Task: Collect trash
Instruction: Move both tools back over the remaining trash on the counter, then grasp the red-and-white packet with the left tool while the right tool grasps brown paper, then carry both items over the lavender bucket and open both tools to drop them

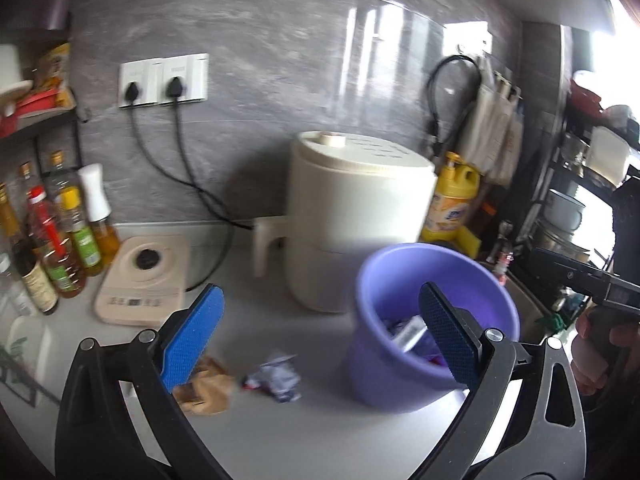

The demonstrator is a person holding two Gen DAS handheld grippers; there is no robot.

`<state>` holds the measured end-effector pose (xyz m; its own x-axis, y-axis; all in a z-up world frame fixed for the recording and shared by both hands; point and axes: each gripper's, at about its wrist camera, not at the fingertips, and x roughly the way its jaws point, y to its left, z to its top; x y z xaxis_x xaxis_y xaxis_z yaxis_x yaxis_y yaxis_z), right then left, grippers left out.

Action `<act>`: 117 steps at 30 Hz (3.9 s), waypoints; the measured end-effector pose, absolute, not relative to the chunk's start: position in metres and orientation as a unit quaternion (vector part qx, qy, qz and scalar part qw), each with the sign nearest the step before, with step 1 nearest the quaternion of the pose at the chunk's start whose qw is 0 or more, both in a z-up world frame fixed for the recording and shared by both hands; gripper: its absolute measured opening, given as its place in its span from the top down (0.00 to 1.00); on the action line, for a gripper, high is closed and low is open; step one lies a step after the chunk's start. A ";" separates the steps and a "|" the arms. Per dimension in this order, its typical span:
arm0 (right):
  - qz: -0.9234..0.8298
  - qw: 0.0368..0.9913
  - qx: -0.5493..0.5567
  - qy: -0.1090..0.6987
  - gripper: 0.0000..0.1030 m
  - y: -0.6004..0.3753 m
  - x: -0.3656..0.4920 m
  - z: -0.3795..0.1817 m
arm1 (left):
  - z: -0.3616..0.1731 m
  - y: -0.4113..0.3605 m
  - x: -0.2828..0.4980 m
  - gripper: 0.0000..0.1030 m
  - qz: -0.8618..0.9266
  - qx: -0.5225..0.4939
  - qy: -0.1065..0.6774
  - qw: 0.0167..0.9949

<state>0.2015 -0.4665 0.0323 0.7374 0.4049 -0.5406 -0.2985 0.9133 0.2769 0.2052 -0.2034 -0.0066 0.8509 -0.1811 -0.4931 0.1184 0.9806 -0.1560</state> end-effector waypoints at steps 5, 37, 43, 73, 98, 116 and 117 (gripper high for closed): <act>0.221 0.919 0.078 0.318 0.08 -0.425 0.203 0.029 | -0.016 -0.164 0.195 0.06 -0.050 -0.072 0.271 0.959; 0.179 0.873 0.072 0.447 0.47 -0.227 0.204 -0.064 | -0.154 -0.018 0.251 0.47 -0.126 -0.094 0.412 0.897; 0.165 0.856 0.081 0.483 0.47 -0.215 0.222 -0.091 | -0.189 -0.015 0.276 0.42 -0.130 -0.083 0.458 0.876; 0.206 0.815 0.055 0.538 0.93 -0.176 0.238 -0.106 | -0.156 0.009 0.252 0.73 -0.114 -0.140 0.399 0.899; 0.277 0.862 0.033 0.423 0.93 -0.267 0.216 -0.009 | -0.084 -0.064 0.210 0.73 -0.060 -0.147 0.324 0.933; 0.266 0.901 0.082 0.333 0.90 -0.433 0.212 0.048 | -0.023 -0.214 0.209 0.73 -0.081 -0.094 0.284 0.951; 0.266 0.897 0.073 0.346 0.87 -0.437 0.213 0.042 | -0.022 -0.221 0.209 0.73 -0.082 -0.094 0.284 0.951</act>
